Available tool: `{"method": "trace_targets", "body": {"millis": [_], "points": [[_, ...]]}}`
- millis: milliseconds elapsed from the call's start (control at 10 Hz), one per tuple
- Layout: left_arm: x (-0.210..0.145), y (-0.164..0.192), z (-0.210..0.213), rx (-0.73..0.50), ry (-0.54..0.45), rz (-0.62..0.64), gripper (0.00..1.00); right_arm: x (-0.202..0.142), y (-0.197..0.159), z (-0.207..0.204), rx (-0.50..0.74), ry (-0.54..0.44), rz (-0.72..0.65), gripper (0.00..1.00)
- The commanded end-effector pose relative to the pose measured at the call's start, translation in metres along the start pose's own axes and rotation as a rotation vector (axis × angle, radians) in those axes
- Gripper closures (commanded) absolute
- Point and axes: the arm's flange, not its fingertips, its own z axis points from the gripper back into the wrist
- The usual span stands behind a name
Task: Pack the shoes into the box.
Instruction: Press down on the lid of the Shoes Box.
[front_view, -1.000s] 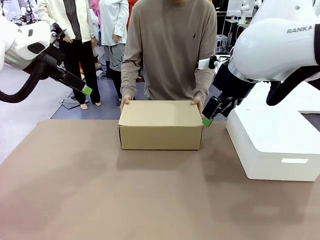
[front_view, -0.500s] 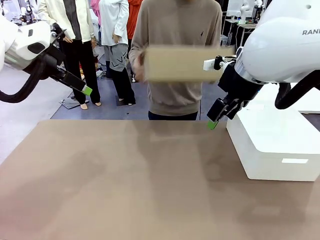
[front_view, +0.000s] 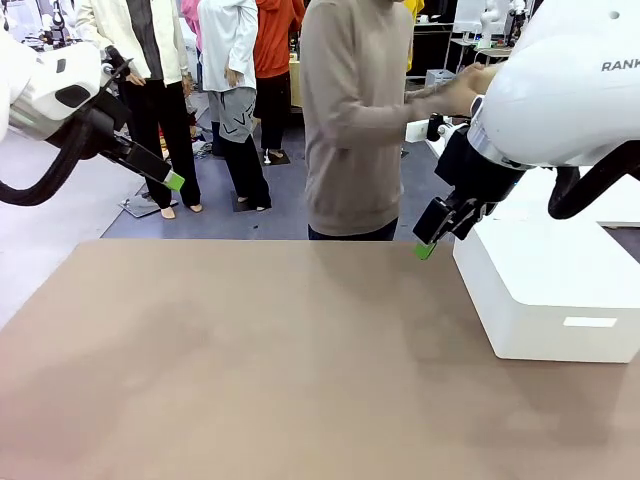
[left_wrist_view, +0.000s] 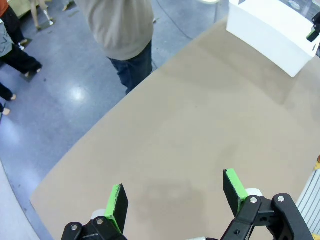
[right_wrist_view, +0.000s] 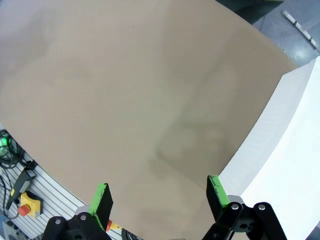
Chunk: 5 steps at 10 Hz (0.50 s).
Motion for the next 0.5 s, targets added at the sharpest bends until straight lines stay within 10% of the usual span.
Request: {"method": "trace_targets", "body": {"millis": [0, 400], "points": [[-0.0009, -0.0001, -0.0001, 0.013, -0.003, 0.008, 0.00, 0.0024, -0.0004, 0.0000, -0.001, -0.009, -0.002, 0.00], [-0.0009, -0.0001, -0.0001, 0.013, -0.003, 0.008, 0.00, 0.0024, -0.0004, 0.0000, -0.001, -0.009, -0.002, 0.00]]}}
